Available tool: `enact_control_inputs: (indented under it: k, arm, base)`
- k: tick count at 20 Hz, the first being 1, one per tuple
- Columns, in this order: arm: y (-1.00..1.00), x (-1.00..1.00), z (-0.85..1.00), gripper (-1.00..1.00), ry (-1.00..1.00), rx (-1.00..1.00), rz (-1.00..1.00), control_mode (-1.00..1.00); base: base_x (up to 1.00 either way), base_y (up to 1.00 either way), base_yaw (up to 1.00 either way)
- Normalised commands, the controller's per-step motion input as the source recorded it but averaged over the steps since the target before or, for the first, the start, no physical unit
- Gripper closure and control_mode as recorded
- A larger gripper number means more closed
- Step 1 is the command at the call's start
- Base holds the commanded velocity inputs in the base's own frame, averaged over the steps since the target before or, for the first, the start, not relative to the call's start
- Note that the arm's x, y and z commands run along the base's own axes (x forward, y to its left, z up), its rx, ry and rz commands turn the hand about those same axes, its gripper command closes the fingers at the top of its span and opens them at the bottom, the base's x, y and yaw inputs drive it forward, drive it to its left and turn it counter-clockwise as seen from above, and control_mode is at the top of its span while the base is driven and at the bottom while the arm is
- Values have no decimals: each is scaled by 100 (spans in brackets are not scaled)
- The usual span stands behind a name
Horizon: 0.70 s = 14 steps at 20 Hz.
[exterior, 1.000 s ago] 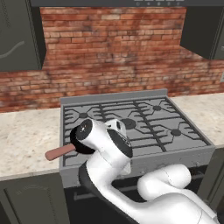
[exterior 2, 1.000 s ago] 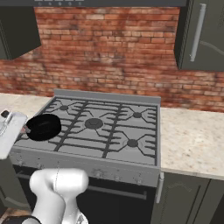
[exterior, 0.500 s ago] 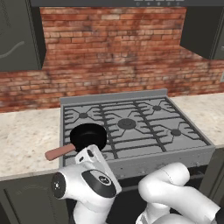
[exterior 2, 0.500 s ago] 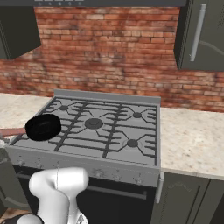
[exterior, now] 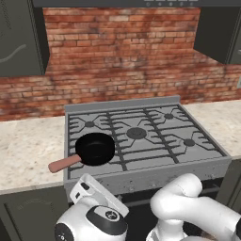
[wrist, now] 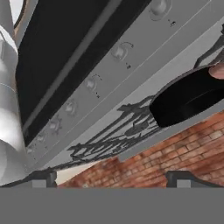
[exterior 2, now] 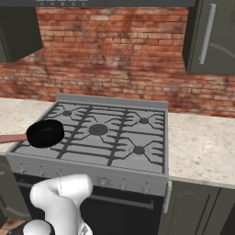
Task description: Turn off the front left burner of the stove.
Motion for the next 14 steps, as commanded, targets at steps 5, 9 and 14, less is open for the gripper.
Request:
enact_control_inputs:
  k: [5, 9, 14]
  arm:
    - [35, 0, -22, -100, 0, -12, 16, -100]
    - [27, 0, -19, -100, 0, -8, 14, -100]
    - [30, 0, -22, -100, 0, -7, 12, -100]
  base:
    - [0, 0, 0]
    - [0, 0, 0]
    - [0, 0, 0]
